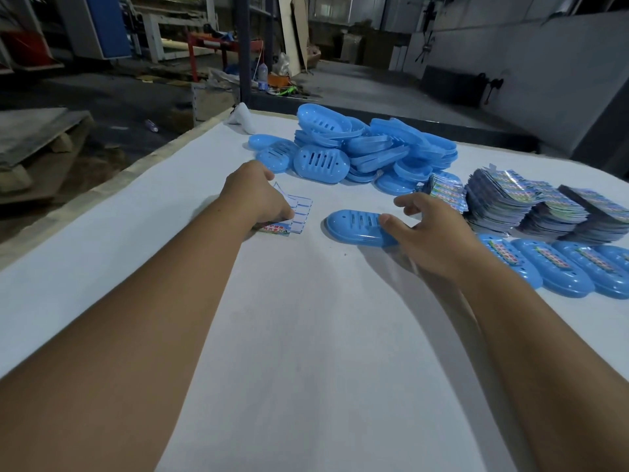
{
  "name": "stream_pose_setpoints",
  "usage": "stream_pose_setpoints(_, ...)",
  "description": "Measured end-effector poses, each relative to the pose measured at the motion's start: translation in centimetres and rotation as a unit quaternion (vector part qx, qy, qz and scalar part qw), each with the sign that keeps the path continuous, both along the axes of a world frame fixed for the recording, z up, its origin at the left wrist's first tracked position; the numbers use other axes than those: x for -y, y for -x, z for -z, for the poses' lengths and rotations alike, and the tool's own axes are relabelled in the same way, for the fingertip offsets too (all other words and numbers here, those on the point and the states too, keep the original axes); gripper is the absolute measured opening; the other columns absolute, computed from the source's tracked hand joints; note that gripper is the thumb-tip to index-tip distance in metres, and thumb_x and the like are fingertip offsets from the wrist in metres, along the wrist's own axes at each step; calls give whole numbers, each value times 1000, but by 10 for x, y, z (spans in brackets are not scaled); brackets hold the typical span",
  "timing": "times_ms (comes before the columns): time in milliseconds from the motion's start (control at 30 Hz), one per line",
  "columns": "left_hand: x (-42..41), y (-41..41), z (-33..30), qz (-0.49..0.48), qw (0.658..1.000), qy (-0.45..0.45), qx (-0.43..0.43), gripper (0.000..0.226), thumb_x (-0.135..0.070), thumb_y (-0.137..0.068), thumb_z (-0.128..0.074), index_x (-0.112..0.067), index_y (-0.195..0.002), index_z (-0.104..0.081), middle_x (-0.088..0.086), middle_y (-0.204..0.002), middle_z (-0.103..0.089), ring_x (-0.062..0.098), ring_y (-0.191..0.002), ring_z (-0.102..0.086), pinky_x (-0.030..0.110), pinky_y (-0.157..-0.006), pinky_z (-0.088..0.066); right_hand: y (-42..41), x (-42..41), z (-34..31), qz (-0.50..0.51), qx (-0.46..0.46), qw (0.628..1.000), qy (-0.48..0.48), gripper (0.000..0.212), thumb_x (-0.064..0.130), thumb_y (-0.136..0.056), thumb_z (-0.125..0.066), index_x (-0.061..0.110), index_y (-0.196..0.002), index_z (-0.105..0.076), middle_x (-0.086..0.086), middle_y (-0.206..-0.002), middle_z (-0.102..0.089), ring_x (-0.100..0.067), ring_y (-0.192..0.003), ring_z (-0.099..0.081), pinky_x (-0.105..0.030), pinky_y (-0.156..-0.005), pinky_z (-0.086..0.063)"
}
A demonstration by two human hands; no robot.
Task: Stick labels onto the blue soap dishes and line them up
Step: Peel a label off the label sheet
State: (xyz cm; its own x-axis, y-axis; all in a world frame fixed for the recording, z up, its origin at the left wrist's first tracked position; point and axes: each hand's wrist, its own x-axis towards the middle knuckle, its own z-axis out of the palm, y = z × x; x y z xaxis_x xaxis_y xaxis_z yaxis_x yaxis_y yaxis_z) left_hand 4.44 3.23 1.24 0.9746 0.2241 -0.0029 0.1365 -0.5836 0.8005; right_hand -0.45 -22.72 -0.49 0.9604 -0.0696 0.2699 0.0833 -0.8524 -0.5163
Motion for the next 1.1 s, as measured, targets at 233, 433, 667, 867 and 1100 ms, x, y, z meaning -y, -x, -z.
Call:
stream_pose_setpoints(233,11,3,-11,26,984,159,79,26,-17,-77,-83,-29,-83,-61,-7,-88,-70,10,-69,-73,24,-57,-59,6,-10,-7,-18,48,993,-102,37,48,-94,-66,31,-126,-63,15,-103,-69,-6,-84,-65,-31,-81,-52)
stream_pose_setpoints(433,37,21,-20,113,949,251,154,13,-25,-82,-81,-27,-88,-70,-10,-80,-77,9,-77,-74,25,-67,-59,14,-29,-11,-108,13,952,-285,40,29,-88,-79,26,-120,-56,6,-86,-79,-11,-79,-73,-31,-74,-57)
stream_pose_setpoints(667,49,28,-15,160,955,214,130,13,-27,-89,-75,-27,-99,-67,-8,-83,-76,5,-70,-71,24,-64,-56,9,-27,-10,-76,25,941,-329,30,17,-89,-78,25,-105,-54,6,-75,-77,-5,-65,-69,-25,-63,-52)
stream_pose_setpoints(867,49,30,-12,177,960,185,108,29,-13,-85,-75,-27,-107,-64,-1,-92,-76,2,-67,-70,11,-50,-45,5,-21,-10,-27,35,942,-334,29,19,-90,-78,28,-99,-52,10,-69,-75,-1,-60,-67,-19,-57,-47)
stream_pose_setpoints(1100,46,29,-10,209,960,155,100,33,-16,-84,-76,-35,-104,-58,-12,-78,-77,-3,-70,-70,8,-50,-44,7,-21,-13,-6,38,946,-323,28,23,-90,-78,28,-101,-54,7,-75,-77,1,-60,-66,-19,-60,-49)
